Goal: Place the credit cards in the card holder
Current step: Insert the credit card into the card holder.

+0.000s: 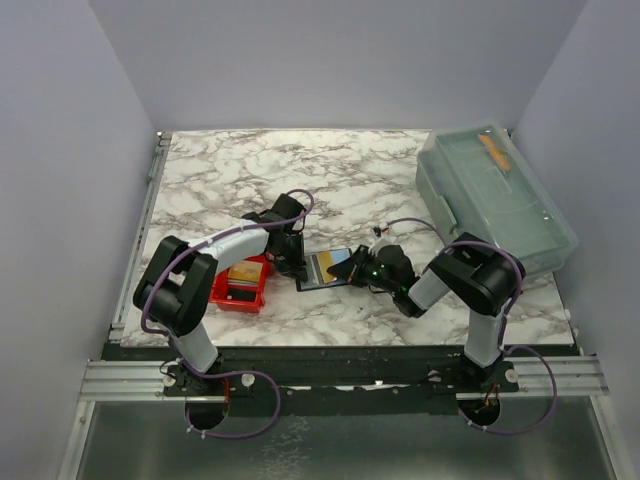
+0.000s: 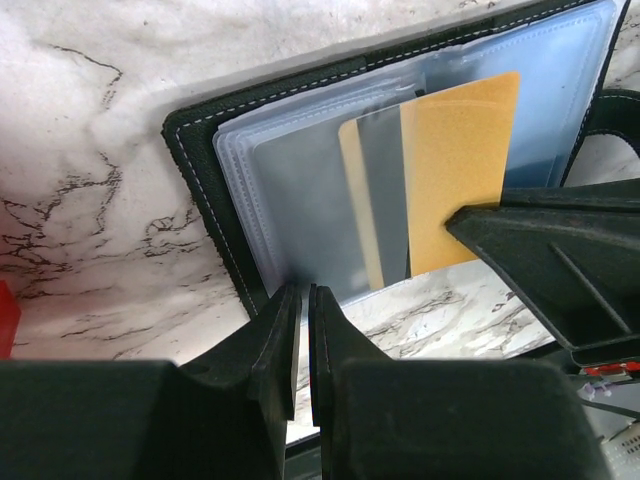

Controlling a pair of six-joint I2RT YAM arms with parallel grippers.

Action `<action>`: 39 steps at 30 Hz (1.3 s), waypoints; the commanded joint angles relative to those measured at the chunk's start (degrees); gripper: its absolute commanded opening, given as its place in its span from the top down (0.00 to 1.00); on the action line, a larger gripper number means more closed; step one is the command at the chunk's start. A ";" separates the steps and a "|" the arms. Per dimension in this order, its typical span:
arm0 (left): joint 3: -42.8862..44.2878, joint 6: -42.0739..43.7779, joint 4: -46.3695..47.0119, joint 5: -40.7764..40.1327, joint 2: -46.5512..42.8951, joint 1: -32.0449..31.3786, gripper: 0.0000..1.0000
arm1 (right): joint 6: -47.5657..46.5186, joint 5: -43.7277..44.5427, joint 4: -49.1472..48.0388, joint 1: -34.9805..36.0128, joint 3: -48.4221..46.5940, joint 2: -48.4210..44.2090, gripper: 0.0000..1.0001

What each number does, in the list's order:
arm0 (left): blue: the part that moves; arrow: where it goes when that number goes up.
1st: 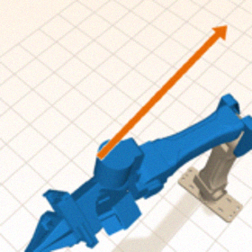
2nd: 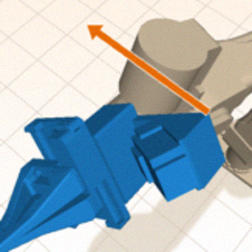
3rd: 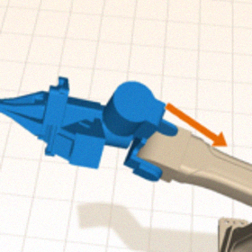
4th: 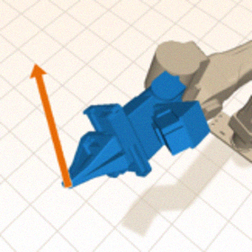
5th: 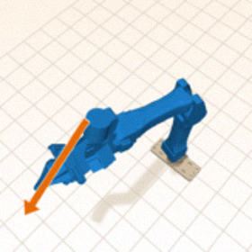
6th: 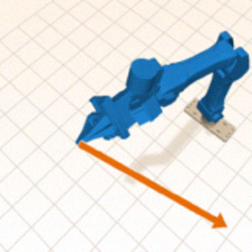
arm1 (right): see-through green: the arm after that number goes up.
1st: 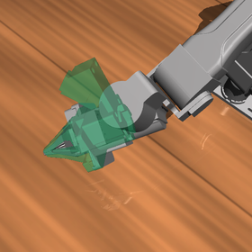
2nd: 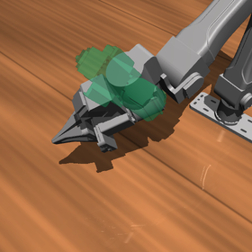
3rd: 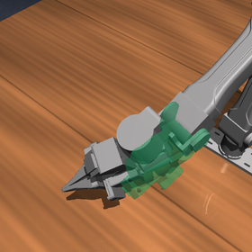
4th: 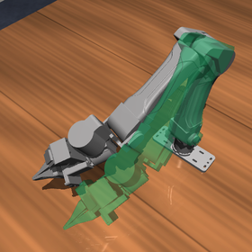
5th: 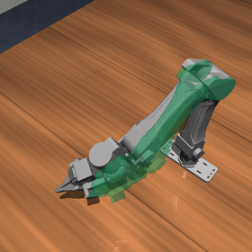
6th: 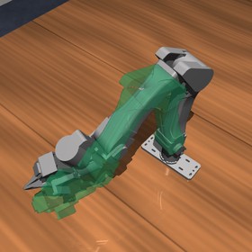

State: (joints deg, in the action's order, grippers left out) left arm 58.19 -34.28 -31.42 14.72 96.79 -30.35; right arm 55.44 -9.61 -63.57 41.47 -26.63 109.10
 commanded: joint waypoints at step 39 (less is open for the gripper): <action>0.67 2.66 -1.61 -5.91 3.17 -1.02 0.91 | -17.86 -9.36 32.95 3.87 -15.50 -4.97 0.51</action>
State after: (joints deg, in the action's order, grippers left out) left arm 58.61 -31.48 -34.26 7.79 97.97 -29.91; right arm 39.35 -14.13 -29.61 43.79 -40.91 101.45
